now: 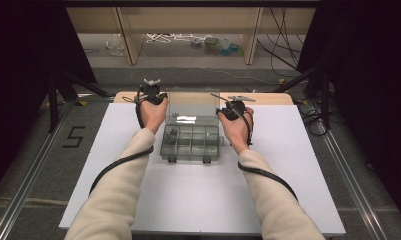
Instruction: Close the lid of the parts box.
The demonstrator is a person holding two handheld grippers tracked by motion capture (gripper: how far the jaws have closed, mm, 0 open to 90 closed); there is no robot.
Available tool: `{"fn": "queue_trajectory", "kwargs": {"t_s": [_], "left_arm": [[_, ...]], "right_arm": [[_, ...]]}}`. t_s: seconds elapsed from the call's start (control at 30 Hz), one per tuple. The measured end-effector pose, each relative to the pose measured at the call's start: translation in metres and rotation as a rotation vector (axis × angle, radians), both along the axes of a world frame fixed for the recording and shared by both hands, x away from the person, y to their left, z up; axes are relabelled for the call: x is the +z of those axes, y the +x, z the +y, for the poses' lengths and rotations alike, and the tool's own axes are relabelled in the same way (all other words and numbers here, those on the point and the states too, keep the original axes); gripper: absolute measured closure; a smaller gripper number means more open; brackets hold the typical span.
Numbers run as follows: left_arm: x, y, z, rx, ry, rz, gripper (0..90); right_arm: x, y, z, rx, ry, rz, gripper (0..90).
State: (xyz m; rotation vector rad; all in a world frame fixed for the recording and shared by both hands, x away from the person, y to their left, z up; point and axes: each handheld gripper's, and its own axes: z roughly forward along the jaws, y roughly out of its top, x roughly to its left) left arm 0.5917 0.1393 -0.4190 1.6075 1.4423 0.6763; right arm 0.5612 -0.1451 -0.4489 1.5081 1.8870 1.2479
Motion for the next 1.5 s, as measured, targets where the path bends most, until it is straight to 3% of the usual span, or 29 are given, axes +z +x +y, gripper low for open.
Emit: {"fn": "queue_trajectory", "kwargs": {"t_s": [0.17, 0.4, 0.67, 0.9, 1.23, 1.3, 1.5], "left_arm": [[0.003, -0.01, 0.002, -0.013, 0.0, -0.03, 89.6], [0.005, -0.02, 0.003, -0.021, 0.006, -0.061, 89.6], [0.009, -0.031, 0.006, -0.042, 0.005, -0.08, 89.6], [0.01, -0.038, 0.007, -0.053, 0.009, -0.096, 89.5], [0.01, -0.042, 0.008, -0.058, 0.013, -0.103, 89.4], [0.01, -0.043, 0.009, -0.058, 0.01, -0.103, 89.4], [0.01, -0.044, 0.009, -0.063, 0.009, -0.107, 89.4]], "right_arm": [[0.01, 0.0, 0.001, 0.003, -0.01, -0.029, 65.7], [0.03, 0.004, 0.003, -0.001, -0.03, -0.099, 66.0], [0.046, 0.007, 0.007, 0.018, -0.052, -0.123, 73.1], [0.052, 0.007, 0.012, 0.011, -0.056, -0.134, 75.5], [0.057, 0.006, 0.015, -0.019, -0.077, -0.098, 80.9], [0.057, 0.005, 0.014, -0.02, -0.082, -0.096, 86.6], [0.057, 0.005, 0.013, -0.02, -0.075, -0.097, 87.1]]}}
